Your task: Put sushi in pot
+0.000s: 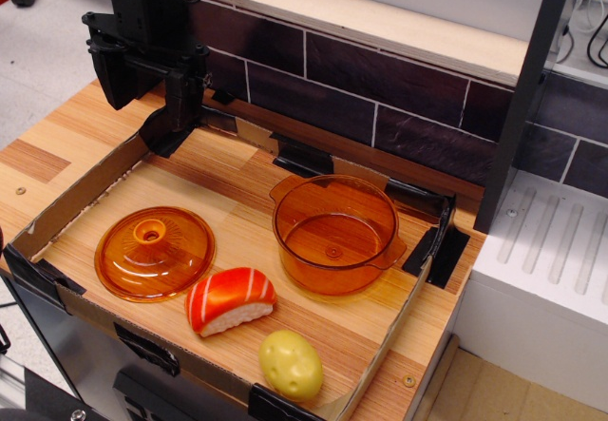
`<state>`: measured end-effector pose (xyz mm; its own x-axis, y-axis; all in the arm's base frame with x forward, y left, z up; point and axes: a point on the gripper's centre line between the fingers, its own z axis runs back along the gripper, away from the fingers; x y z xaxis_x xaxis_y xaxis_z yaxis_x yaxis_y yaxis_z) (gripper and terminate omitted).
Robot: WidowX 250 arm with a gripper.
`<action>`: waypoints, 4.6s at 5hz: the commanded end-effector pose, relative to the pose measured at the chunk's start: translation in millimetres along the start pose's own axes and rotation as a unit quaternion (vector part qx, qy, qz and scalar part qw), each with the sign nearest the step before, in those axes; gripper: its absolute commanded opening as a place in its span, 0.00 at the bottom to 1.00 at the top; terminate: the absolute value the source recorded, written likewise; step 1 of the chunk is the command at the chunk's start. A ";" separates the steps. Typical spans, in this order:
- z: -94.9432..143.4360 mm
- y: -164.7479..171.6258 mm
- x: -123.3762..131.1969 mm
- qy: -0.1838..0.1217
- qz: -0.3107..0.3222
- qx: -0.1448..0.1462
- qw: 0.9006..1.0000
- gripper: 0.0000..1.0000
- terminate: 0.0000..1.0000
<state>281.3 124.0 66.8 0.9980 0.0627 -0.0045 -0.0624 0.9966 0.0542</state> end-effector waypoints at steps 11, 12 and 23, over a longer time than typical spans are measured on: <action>-31.4 -107.1 -94.4 0.009 -0.285 -0.019 0.958 1.00 0.00; -41.4 -110.3 -93.9 0.015 -0.277 -0.009 0.961 1.00 0.00; -3.4 -154.7 -14.5 0.009 -0.180 -0.034 0.983 0.00 0.00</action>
<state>272.2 -35.4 37.4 0.9525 -0.2913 -0.0890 0.2895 0.9566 -0.0329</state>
